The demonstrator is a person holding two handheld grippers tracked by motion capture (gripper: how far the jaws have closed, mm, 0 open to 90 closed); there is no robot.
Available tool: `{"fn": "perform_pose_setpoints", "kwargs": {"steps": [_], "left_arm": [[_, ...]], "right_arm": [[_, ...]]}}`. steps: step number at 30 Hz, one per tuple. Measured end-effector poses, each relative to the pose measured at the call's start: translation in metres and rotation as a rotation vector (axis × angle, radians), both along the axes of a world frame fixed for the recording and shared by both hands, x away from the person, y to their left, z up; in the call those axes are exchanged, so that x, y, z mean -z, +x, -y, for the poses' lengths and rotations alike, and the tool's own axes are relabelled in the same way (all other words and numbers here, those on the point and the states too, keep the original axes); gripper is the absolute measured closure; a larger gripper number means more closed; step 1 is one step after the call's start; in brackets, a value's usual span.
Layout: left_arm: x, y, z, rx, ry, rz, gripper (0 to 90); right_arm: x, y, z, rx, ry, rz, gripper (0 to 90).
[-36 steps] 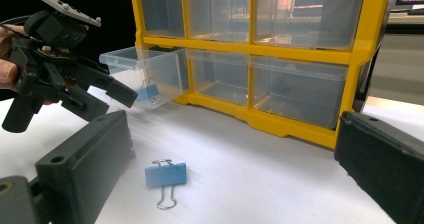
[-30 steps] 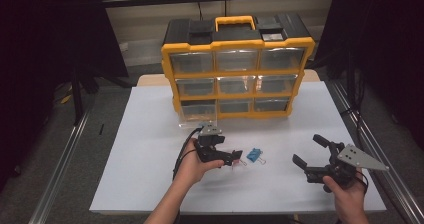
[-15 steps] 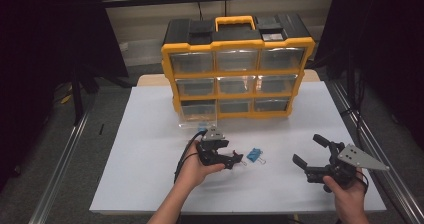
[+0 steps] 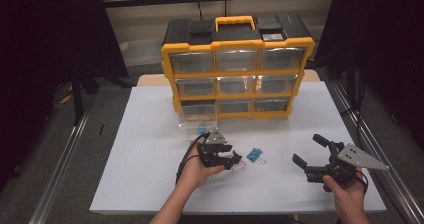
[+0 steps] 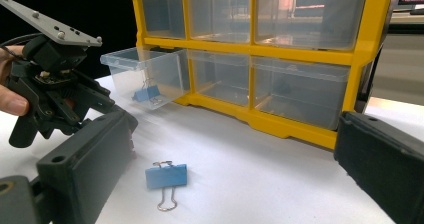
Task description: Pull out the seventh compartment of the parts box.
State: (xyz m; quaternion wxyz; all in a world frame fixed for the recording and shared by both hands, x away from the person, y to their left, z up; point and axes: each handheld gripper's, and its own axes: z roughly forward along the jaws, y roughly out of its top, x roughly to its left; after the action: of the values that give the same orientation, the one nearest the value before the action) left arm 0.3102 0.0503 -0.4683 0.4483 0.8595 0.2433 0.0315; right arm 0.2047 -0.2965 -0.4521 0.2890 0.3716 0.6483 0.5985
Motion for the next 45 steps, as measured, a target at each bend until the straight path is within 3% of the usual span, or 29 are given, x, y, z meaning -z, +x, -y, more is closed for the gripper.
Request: {"fn": "perform_pose_setpoints", "kwargs": {"steps": [1, 11, 12, 13, 14, 16, 18, 21, 22, 27, 30, 31, 45], "left_arm": [[0.000, 0.000, 0.000, 0.003, 0.013, -0.006, 48.5], [0.001, 0.000, -0.001, 0.014, 0.001, -0.001, 63.0], [-0.001, 0.000, -0.001, 0.005, 0.016, -0.003, 63.5], [-0.001, 0.000, -0.001, 0.001, -0.003, -0.001, 64.6], [-0.003, 0.001, -0.003, 0.002, 0.008, -0.008, 64.9], [-0.005, 0.001, -0.003, -0.007, -0.012, -0.021, 65.1], [-0.007, 0.002, -0.005, -0.022, 0.005, -0.031, 65.1], [-0.009, 0.003, -0.006, -0.023, -0.024, -0.038, 65.2], [-0.012, 0.004, -0.007, -0.028, 0.001, -0.045, 65.2], [-0.017, 0.006, -0.008, -0.037, -0.033, -0.053, 65.2], [-0.023, 0.007, -0.009, -0.045, -0.017, -0.057, 65.2], [-0.025, 0.009, -0.010, -0.040, -0.039, -0.066, 65.2], [-0.047, 0.018, -0.012, -0.064, -0.043, -0.058, 65.2]], "right_arm": [[0.000, 0.000, 0.000, 0.001, 0.001, 0.000, 1.7], [0.000, 0.001, -0.001, -0.004, 0.000, 0.000, 1.7], [0.000, 0.001, -0.001, -0.004, 0.001, 0.000, 1.7], [0.000, 0.001, -0.001, -0.005, 0.002, -0.001, 1.7], [0.000, 0.001, -0.001, -0.005, 0.002, 0.000, 1.7], [0.000, 0.001, -0.001, -0.006, 0.001, 0.000, 1.7], [0.000, 0.001, -0.001, -0.006, 0.002, -0.001, 1.7], [0.000, 0.002, -0.001, -0.007, 0.002, -0.001, 1.7], [0.000, 0.002, -0.001, -0.006, 0.001, -0.001, 1.7], [0.001, 0.002, -0.001, -0.006, 0.001, -0.001, 1.7], [0.001, 0.002, -0.001, -0.006, 0.001, -0.001, 1.7], [0.001, 0.002, -0.001, -0.006, 0.001, -0.001, 1.7], [0.001, 0.002, -0.001, -0.007, 0.001, -0.002, 1.7]]}}
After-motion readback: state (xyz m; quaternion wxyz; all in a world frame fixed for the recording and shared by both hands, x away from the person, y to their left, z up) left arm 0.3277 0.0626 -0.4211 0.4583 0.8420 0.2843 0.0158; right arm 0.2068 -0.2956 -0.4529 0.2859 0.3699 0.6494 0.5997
